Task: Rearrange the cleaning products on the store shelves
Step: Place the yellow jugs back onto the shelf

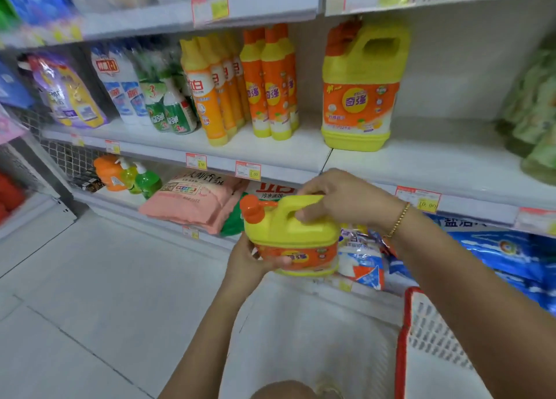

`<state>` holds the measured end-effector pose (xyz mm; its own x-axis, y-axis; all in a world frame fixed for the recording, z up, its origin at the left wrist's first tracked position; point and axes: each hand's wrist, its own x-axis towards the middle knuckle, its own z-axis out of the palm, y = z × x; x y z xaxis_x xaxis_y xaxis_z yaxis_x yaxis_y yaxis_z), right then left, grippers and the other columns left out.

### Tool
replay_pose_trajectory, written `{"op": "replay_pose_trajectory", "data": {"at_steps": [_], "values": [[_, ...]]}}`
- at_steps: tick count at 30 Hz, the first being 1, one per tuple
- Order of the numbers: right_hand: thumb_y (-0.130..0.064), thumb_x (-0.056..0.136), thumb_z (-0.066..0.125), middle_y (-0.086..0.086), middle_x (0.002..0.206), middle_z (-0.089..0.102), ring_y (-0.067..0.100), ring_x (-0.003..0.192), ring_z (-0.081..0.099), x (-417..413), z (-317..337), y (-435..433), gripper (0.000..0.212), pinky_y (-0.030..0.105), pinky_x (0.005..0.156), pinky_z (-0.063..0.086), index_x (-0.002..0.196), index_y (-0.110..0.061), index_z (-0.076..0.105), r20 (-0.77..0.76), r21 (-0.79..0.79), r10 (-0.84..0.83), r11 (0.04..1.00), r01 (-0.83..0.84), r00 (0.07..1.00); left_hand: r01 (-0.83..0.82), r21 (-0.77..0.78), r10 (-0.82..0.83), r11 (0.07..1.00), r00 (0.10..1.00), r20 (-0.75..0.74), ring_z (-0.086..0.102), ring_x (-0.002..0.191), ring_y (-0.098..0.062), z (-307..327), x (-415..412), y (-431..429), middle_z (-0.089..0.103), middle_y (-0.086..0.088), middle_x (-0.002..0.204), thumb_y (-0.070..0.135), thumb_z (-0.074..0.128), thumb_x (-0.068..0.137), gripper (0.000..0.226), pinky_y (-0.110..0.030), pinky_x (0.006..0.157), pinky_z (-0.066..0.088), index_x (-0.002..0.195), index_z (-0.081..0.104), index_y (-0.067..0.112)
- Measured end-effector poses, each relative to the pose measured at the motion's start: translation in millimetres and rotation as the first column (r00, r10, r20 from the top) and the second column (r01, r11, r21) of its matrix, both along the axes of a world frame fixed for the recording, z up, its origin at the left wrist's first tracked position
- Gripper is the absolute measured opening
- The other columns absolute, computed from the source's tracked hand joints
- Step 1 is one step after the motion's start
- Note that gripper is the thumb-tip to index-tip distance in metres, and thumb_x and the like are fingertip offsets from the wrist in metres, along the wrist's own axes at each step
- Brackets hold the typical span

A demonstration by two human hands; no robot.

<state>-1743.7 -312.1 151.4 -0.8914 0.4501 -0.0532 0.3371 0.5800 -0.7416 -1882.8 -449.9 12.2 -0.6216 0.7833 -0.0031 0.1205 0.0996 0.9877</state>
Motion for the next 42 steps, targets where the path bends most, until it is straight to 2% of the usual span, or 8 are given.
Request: {"op": "replay_pose_trajectory", "data": {"at_steps": [4, 7, 17, 24, 28, 32, 35, 42], "values": [[-0.024, 0.076, 0.077, -0.006, 0.081, 0.07, 0.003, 0.072, 0.06, 24, 62, 22, 0.018, 0.017, 0.065, 0.046, 0.093, -0.018, 0.074, -0.247, 0.106, -0.045, 0.992, 0.073, 0.968, -0.029, 0.21, 0.072, 0.977, 0.977, -0.201, 0.066, 0.1, -0.009, 75, -8, 48, 0.07, 0.004, 0.108, 0.026, 0.093, 0.043, 0.083, -0.024, 0.079, 0.055, 0.118, 0.057, 0.022], [-0.024, 0.072, 0.08, -0.014, 0.072, 0.067, -0.002, 0.065, 0.058, 36, 82, 35, 0.018, 0.015, 0.06, 0.045, 0.087, -0.025, 0.071, -0.451, 0.099, -0.13, 0.976, 0.195, 0.883, 0.018, 0.288, 0.056, 0.957, 0.967, -0.248, 0.065, 0.095, -0.001, 120, -9, 86, 0.068, 0.009, 0.106, 0.008, 0.092, 0.051, 0.078, -0.017, 0.074, 0.054, 0.117, 0.053, 0.025], [-0.015, 0.077, 0.077, -0.012, 0.082, 0.066, -0.008, 0.067, 0.058, 42, 69, 109, 0.025, 0.01, 0.061, 0.047, 0.094, -0.029, 0.067, -0.676, -0.115, -0.347, 0.921, 0.372, 0.65, 0.22, 0.22, -0.158, 0.95, 0.95, -0.271, 0.066, 0.089, 0.0, 137, -12, 190, 0.069, 0.01, 0.099, -0.001, 0.089, 0.051, 0.068, -0.015, 0.071, 0.052, 0.103, 0.056, 0.028], [-0.015, 0.077, 0.076, -0.006, 0.13, 0.054, 0.008, 0.121, 0.051, 9, 35, 151, 0.064, 0.036, 0.102, 0.045, 0.131, -0.028, 0.045, -0.794, -0.183, -0.406, 0.87, 0.459, 0.452, 0.269, 0.201, -0.227, 0.942, 0.952, -0.206, 0.069, 0.086, -0.003, 139, -31, 219, 0.074, 0.015, 0.089, 0.004, 0.083, 0.059, 0.05, -0.019, 0.07, 0.055, 0.1, 0.062, 0.024], [-0.025, 0.075, 0.078, -0.009, 0.139, 0.046, 0.007, 0.121, 0.052, -5, -1, 142, 0.093, 0.035, 0.092, 0.054, 0.146, -0.04, 0.019, -0.721, -0.247, -0.493, 0.84, 0.483, 0.487, 0.276, 0.221, -0.223, 0.935, 0.945, -0.238, 0.069, 0.092, -0.006, 132, -34, 221, 0.074, 0.01, 0.097, 0.01, 0.083, 0.062, 0.053, -0.02, 0.073, 0.055, 0.109, 0.062, 0.023], [-0.032, 0.075, 0.078, -0.009, 0.122, 0.06, 0.006, 0.103, 0.064, -4, -26, 145, 0.077, 0.032, 0.079, 0.059, 0.137, -0.034, 0.033, -0.626, -0.393, -0.565, 0.824, 0.409, 0.537, 0.314, 0.201, -0.272, 0.928, 0.939, -0.208, 0.064, 0.108, -0.008, 121, -40, 221, 0.07, 0.007, 0.115, 0.038, 0.086, 0.061, 0.071, -0.025, 0.086, 0.054, 0.124, 0.057, 0.023], [-0.027, 0.076, 0.078, -0.007, 0.119, 0.061, 0.004, 0.1, 0.064, -1, -29, 149, 0.071, 0.029, 0.075, 0.059, 0.134, -0.025, 0.038, -0.6, -0.381, -0.541, 0.841, 0.384, 0.59, 0.357, 0.148, -0.33, 0.922, 0.927, -0.178, 0.064, 0.105, -0.005, 117, -33, 219, 0.07, 0.016, 0.11, 0.06, 0.077, 0.063, 0.066, -0.015, 0.078, 0.052, 0.119, 0.057, 0.032], [-0.037, 0.072, 0.079, -0.001, 0.13, 0.052, 0.012, 0.114, 0.057, -11, -34, 153, 0.085, 0.038, 0.092, 0.054, 0.139, -0.023, 0.029, -0.558, -0.346, -0.545, 0.838, 0.422, 0.626, 0.383, 0.097, -0.357, 0.919, 0.91, -0.212, 0.061, 0.11, 0.0, 115, -27, 211, 0.066, 0.018, 0.119, 0.075, 0.058, 0.071, 0.066, -0.011, 0.084, 0.049, 0.126, 0.048, 0.04]]}}
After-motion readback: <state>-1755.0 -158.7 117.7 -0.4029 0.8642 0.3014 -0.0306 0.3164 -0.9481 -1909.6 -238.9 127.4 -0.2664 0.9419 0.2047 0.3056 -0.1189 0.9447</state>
